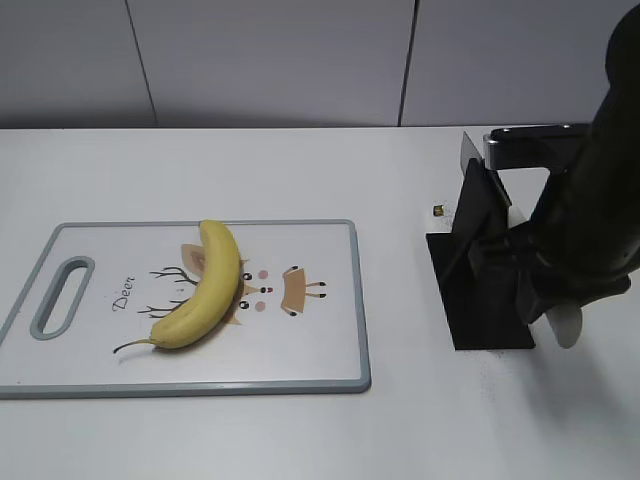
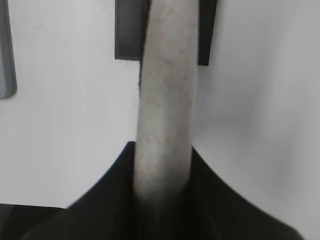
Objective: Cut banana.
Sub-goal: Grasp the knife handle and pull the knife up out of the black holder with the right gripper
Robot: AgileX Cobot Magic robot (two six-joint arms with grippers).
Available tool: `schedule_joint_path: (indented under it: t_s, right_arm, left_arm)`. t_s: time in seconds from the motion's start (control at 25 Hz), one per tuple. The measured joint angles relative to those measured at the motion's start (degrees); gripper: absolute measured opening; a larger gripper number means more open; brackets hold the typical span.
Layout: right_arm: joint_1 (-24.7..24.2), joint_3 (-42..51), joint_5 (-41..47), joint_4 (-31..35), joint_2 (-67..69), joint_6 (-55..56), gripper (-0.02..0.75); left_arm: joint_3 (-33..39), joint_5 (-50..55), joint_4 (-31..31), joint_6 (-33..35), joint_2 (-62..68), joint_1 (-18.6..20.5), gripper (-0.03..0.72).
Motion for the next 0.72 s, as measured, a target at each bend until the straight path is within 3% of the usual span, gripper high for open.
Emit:
schedule_joint_path:
  t_s: [0.72]
  right_arm:
    - [-0.07,0.00,0.29,1.12,-5.46,3.24,0.162]
  left_arm:
    - [0.00,0.00,-0.06,0.00,0.00,0.00,0.543]
